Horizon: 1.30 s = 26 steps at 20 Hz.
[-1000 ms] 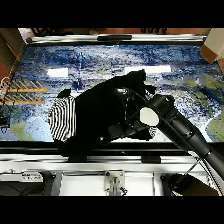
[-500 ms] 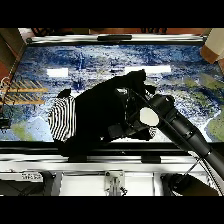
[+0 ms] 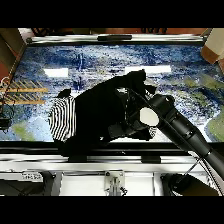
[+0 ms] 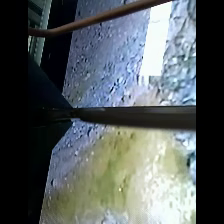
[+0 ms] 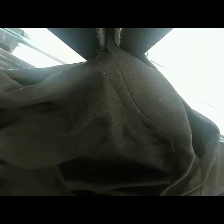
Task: Fold the shirts.
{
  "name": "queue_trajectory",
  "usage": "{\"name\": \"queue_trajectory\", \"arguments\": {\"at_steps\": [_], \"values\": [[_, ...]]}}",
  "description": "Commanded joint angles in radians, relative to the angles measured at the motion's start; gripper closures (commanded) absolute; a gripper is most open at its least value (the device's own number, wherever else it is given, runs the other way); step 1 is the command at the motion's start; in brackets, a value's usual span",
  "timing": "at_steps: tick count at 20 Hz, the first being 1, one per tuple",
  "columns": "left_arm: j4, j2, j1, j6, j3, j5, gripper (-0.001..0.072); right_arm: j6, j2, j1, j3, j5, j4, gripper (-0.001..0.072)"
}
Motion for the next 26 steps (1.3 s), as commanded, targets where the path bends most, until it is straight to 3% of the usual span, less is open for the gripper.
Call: {"name": "queue_trajectory", "arguments": {"at_steps": [1, 3, 8, 13, 18, 21, 26], "values": [[0.001, 0.008, -0.015, -0.001, 0.000, -0.004, 0.0658, -0.001, 0.001, 0.000, 0.001, 0.001, -0.002, 0.0642], [0.000, 0.026, -0.030, -0.009, 0.000, 0.002, 0.0659, -0.001, 0.001, 0.000, 0.001, 0.001, -0.002, 0.0642], [-0.003, 0.101, -0.039, -0.149, 0.000, 0.017, 0.0659, -0.045, 0.001, -0.001, 0.001, 0.003, -0.002, 0.0642], [-0.066, 0.213, -0.040, -0.229, 0.000, 0.021, 0.0659, -0.063, 0.001, -0.002, 0.008, 0.024, 0.004, 0.0643], [-0.135, 0.325, -0.118, -0.327, 0.000, -0.043, 0.0659, -0.080, 0.001, -0.002, 0.080, 0.086, -0.060, 0.0643], [-0.258, 0.403, -0.283, -0.335, 0.000, -0.151, 0.0659, -0.080, 0.000, -0.002, 0.087, 0.085, -0.230, 0.0643], [-0.281, 0.524, -0.755, -0.369, -0.026, -0.265, 0.0660, -0.080, 0.000, -0.017, 0.087, 0.093, -0.476, 0.0643]]}}
